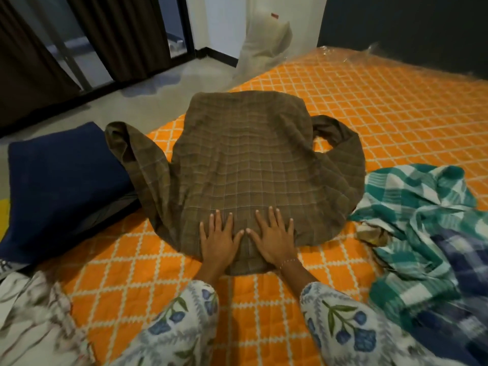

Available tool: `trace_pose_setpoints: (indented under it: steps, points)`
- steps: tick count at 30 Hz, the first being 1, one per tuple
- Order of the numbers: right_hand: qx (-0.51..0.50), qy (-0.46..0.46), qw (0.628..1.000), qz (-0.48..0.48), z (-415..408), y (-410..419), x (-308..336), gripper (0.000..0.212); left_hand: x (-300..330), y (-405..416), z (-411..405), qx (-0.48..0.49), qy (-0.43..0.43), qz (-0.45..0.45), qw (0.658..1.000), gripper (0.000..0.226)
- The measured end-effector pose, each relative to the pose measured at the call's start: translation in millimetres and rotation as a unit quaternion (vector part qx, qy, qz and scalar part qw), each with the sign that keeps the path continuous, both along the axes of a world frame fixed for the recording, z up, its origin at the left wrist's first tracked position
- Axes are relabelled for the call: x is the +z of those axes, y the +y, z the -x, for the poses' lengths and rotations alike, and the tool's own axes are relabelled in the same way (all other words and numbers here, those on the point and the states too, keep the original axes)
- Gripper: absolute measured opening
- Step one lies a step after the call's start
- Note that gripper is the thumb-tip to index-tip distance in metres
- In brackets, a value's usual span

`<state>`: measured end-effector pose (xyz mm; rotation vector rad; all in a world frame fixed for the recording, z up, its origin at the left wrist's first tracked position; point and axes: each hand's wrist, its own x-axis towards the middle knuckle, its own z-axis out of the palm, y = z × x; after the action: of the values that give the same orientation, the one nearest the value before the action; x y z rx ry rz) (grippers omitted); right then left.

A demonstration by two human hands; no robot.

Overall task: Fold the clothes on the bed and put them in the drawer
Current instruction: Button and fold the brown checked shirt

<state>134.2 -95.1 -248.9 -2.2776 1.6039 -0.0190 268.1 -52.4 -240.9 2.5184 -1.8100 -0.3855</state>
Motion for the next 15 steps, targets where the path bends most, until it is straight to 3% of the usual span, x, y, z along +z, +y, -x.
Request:
trace_pose_setpoints:
  steps: [3,6,10,15]
  points:
    - [-0.010,0.043,0.999,0.013,7,14,-14,0.087,-24,17,4,0.026,0.007,0.021,0.999,0.081]
    - [-0.019,0.044,0.999,0.002,11,25,-14,0.087,-28,22,10,0.024,-0.010,0.004,1.000,0.070]
    - [-0.018,0.060,0.998,0.014,29,54,-17,0.087,-32,52,24,0.018,0.011,0.035,0.999,0.085]
    - [-0.013,0.054,0.998,0.014,60,102,-17,0.086,-30,100,55,0.028,0.026,0.052,0.998,0.068]
